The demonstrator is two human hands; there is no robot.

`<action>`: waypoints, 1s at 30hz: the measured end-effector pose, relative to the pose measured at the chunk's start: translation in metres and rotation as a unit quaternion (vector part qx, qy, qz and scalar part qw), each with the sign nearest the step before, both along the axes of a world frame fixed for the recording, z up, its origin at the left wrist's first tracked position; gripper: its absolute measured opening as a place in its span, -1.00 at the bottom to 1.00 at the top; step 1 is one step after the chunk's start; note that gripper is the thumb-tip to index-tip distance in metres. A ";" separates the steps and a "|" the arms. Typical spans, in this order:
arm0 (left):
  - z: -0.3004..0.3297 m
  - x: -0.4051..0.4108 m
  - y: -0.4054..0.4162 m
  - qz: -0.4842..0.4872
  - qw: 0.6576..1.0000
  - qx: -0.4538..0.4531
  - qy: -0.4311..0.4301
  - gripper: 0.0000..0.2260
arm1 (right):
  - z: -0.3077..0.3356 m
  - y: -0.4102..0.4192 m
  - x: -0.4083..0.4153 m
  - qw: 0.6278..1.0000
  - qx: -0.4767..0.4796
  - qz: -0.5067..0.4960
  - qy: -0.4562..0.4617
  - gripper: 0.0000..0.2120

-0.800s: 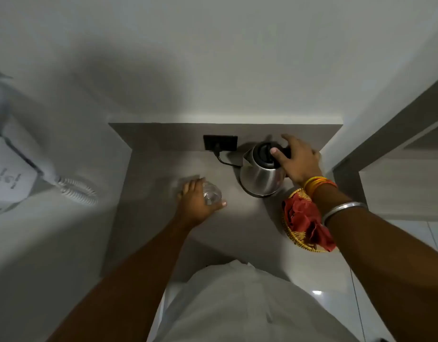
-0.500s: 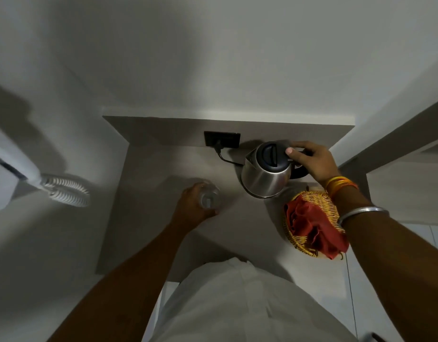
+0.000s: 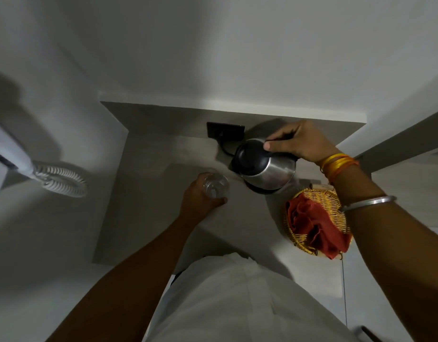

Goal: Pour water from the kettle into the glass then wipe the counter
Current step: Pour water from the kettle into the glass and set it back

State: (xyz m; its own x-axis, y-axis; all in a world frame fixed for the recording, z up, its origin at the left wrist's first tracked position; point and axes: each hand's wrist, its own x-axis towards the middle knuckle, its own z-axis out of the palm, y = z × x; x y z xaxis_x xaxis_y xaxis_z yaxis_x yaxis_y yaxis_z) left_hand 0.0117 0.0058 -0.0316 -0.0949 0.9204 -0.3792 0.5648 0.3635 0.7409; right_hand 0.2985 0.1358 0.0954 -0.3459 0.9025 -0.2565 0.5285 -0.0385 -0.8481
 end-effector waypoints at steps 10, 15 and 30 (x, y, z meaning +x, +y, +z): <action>0.013 0.006 0.004 0.001 0.999 0.042 0.031 -0.23 | 0.039 0.010 -0.064 0.944 0.136 0.220 -0.203 -0.71; 0.018 0.006 0.005 0.001 0.997 0.050 0.062 -0.22 | 0.050 0.000 -0.083 0.907 0.199 0.246 -0.278 -0.68; 0.023 0.022 0.007 -0.045 0.989 0.074 0.122 -0.27 | 0.102 -0.016 -0.119 0.869 0.206 0.251 -0.374 -0.65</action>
